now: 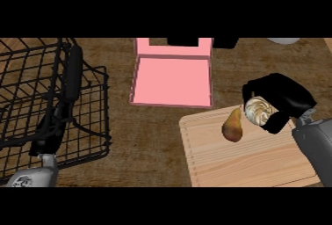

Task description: Pick the cupcake from the cutting board and place it in the cardboard box

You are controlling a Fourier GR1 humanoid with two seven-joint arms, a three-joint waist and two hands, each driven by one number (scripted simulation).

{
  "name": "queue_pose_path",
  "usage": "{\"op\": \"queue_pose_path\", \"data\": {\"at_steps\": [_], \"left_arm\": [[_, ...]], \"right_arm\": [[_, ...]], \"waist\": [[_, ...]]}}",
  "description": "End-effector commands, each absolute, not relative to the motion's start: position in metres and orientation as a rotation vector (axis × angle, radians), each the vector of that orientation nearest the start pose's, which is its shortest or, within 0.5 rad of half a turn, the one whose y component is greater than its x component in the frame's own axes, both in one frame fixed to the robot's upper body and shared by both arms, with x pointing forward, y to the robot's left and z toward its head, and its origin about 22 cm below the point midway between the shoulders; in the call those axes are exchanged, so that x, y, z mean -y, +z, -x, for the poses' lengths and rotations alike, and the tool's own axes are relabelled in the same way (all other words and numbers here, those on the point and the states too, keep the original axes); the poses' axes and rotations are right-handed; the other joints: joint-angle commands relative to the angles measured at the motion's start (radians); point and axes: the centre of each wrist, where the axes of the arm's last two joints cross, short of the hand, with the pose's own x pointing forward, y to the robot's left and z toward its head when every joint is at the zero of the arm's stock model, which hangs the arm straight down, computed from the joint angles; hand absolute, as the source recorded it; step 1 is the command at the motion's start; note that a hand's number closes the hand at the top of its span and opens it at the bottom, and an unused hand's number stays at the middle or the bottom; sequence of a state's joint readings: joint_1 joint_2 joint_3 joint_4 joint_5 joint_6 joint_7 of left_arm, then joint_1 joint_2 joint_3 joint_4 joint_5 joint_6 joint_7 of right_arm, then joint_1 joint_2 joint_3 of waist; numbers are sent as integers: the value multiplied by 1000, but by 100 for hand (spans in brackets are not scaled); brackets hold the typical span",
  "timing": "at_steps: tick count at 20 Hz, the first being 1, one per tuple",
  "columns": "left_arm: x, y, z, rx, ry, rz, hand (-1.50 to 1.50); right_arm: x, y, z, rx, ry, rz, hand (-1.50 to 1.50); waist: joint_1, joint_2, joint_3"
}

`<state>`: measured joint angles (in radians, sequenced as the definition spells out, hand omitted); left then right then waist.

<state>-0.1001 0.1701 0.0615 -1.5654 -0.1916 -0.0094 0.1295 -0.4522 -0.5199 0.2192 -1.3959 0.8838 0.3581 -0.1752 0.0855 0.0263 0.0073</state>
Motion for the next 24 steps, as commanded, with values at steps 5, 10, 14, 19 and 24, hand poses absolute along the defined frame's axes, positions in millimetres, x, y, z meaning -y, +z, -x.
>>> {"op": "queue_pose_path", "data": {"at_steps": [5,10,14,19,24], "left_arm": [[-251,25,-265,1525,-296,-279,0],[-258,23,-269,1499,-287,-325,0],[-259,27,-267,1498,-270,-323,0],[-273,28,-262,1477,-265,-339,0],[-284,27,-260,1483,-247,-365,0]], "right_arm": [[297,170,-398,1630,1707,809,150],[310,192,-427,1761,1662,733,150],[300,204,-439,2031,1511,387,150],[280,241,-454,2165,1429,51,150],[242,246,-463,2194,1454,-100,150]], "waist": [[48,15,-3],[19,9,-5],[2,-1,-4],[-15,-10,-7],[-36,-14,-7]]}}
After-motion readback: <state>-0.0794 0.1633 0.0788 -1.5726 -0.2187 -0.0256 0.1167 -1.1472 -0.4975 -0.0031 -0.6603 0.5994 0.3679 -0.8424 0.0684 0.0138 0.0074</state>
